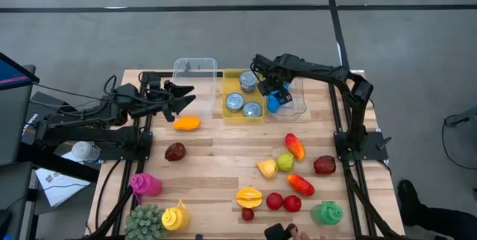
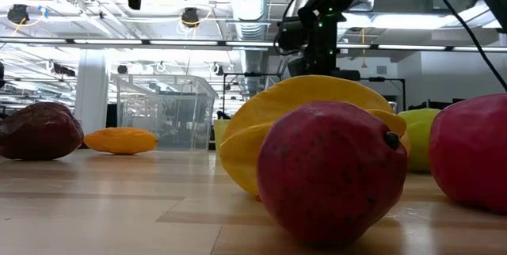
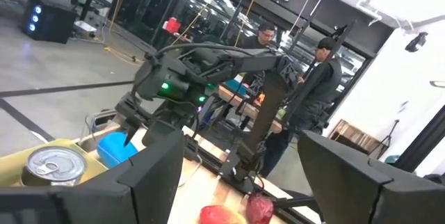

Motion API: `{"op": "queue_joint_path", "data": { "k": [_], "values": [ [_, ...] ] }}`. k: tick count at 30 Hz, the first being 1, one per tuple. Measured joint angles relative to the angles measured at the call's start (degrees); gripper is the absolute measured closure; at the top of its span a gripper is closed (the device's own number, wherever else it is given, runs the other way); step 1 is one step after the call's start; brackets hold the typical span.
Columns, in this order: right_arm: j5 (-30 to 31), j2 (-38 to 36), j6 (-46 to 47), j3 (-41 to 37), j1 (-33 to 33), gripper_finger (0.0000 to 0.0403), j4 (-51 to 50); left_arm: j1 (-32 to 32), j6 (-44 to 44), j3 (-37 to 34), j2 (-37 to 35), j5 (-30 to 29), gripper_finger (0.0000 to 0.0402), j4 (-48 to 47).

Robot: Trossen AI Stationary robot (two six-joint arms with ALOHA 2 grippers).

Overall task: Pick & Place Food Item
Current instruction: Put the blue tumbler into the transparent bin

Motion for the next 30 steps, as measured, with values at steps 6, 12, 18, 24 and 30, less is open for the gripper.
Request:
{"op": "queue_joint_path", "data": {
  "k": [6,12,18,24,30],
  "values": [
    [2.58,0.0,5.0,0.0,0.4,0.0107,-0.86,0.0,0.25,0.0,0.0,0.0,0.0128,-1.18],
    [-1.92,0.0,0.86,0.02,-0.23,0.0086,-2.53,0.0,0.3,0.0,0.0,0.0,0.0128,-1.19],
    [-6.73,0.0,-9.02,0.02,-0.96,0.0085,-1.87,0.0,0.3,0.0,0.0,0.0,0.0128,-1.2],
    [-8.4,0.0,-9.62,0.0,-2.46,0.0085,-2.02,0.0,0.3,0.0,0.0,0.0,0.0128,-1.75],
    [-9.24,2.69,-9.31,-1.61,-3.04,0.0085,-1.9,0.0,0.23,0.0,0.02,0.0,0.0128,-2.32]
  ]
}}
